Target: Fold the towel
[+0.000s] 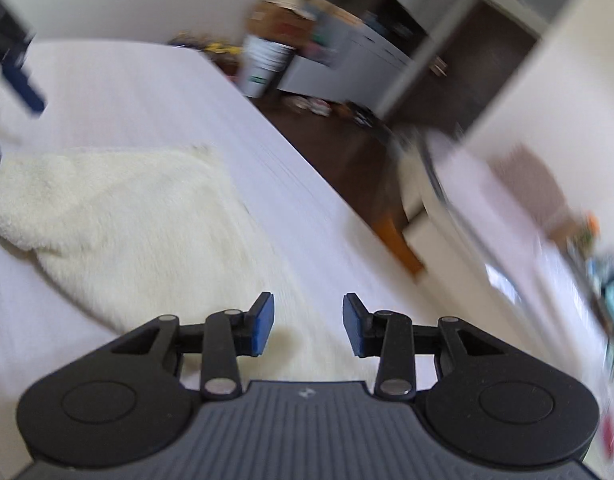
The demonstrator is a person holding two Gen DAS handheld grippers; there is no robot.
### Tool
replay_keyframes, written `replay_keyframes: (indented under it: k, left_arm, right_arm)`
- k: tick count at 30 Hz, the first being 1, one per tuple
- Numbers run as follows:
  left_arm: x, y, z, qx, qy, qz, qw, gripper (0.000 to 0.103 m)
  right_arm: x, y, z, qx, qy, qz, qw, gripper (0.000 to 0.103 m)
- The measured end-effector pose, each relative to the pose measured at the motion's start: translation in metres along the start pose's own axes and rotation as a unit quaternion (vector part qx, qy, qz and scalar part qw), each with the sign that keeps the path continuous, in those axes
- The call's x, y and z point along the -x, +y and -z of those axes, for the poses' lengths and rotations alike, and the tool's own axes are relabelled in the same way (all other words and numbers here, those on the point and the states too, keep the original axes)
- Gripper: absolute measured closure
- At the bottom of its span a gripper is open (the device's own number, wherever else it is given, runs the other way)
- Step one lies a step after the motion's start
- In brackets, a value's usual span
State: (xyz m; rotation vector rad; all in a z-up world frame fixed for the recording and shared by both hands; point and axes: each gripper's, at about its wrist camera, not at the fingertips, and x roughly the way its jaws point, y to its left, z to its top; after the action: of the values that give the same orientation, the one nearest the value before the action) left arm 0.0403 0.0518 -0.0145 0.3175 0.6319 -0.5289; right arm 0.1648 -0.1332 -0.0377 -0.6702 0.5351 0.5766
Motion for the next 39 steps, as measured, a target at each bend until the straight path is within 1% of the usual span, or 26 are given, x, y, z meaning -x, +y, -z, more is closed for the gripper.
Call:
replay_keyframes:
  k: [1,3,5,6,8,10,13,15,17,19,20,21,24,27,29,30,31,32,33,36,37,39]
  left_arm:
    - [-0.003,-0.001,0.000,-0.003,0.006,0.001,1.0000,0.047]
    - [-0.008,-0.003,0.001,-0.008,0.019,-0.004,0.9998,0.047]
    - [-0.010,-0.002,0.003,-0.010,0.028,-0.008,0.9995,0.047]
    - [-0.010,-0.002,0.003,-0.007,0.030,-0.009,0.9995,0.047]
    - [-0.009,-0.002,0.003,-0.001,0.034,-0.010,0.9994,0.047]
    - [-0.008,-0.002,0.003,0.004,0.038,-0.011,0.9992,0.048]
    - [-0.005,-0.003,0.003,0.005,0.041,-0.011,0.9991,0.048]
    - [-0.003,-0.003,0.003,0.007,0.043,-0.009,0.9990,0.048]
    - [-0.001,-0.005,0.003,0.007,0.043,-0.008,0.9990,0.048]
    - [0.001,-0.005,0.004,0.008,0.042,-0.005,0.9991,0.048]
    - [0.002,-0.006,0.004,0.008,0.041,-0.004,0.9991,0.048]
    - [0.003,-0.006,0.004,0.009,0.039,-0.002,0.9992,0.048]
    - [0.012,-0.005,0.003,0.015,0.023,-0.005,0.9996,0.047]
    - [0.026,0.004,0.003,0.018,0.012,-0.042,0.9989,0.044]
    - [0.036,0.011,0.006,0.022,0.008,-0.072,0.9971,0.044]
    - [0.040,0.013,0.007,0.025,0.008,-0.085,0.9960,0.044]
    - [0.045,0.017,0.008,0.028,0.007,-0.097,0.9948,0.044]
    - [0.051,0.019,0.010,0.031,0.005,-0.107,0.9938,0.044]
    - [0.056,0.022,0.012,0.033,0.003,-0.114,0.9929,0.044]
    - [0.070,0.027,0.017,0.038,-0.004,-0.133,0.9904,0.043]
    - [0.074,0.027,0.019,0.038,-0.006,-0.136,0.9900,0.043]
    - [0.081,0.028,0.022,0.039,-0.009,-0.138,0.9897,0.042]
  right_arm:
    - [-0.003,-0.005,0.006,-0.017,0.006,0.012,1.000,0.062]
    - [-0.005,-0.016,0.010,-0.040,0.009,0.022,0.999,0.062]
    - [-0.009,-0.024,0.012,-0.050,0.015,0.023,0.998,0.062]
    - [-0.013,-0.027,0.014,-0.045,0.022,0.024,0.998,0.063]
    - [-0.016,-0.030,0.016,-0.038,0.018,0.030,0.999,0.063]
    - [-0.023,-0.034,0.014,-0.025,0.022,0.043,0.999,0.063]
    - [-0.034,-0.045,0.014,-0.028,0.019,0.047,0.998,0.062]
    - [-0.039,-0.049,0.013,-0.025,0.018,0.050,0.998,0.059]
    - [-0.042,-0.049,0.018,-0.020,0.018,0.052,0.998,0.058]
    - [-0.040,-0.046,0.018,-0.014,0.020,0.056,0.998,0.058]
    - [-0.030,-0.041,0.033,-0.012,0.018,0.062,0.998,0.059]
    - [-0.022,-0.037,0.032,-0.013,0.009,0.068,0.998,0.058]
    - [-0.006,-0.028,0.030,-0.027,-0.016,0.059,0.998,0.057]
    - [0.018,-0.002,0.026,-0.040,-0.043,0.029,0.998,0.057]
    - [0.040,0.025,0.021,-0.050,-0.070,-0.003,0.996,0.057]
    - [0.053,0.044,0.018,-0.052,-0.087,-0.027,0.995,0.057]
    - [0.055,0.049,0.015,-0.050,-0.091,-0.035,0.994,0.056]
    - [0.066,0.071,0.010,-0.039,-0.108,-0.060,0.992,0.055]
    - [0.077,0.092,0.006,-0.029,-0.123,-0.083,0.988,0.051]
    - [0.092,0.128,-0.003,-0.009,-0.144,-0.113,0.983,0.047]
    - [0.096,0.152,-0.007,0.021,-0.153,-0.123,0.980,0.047]
    - [0.093,0.180,-0.012,0.066,-0.152,-0.111,0.980,0.047]
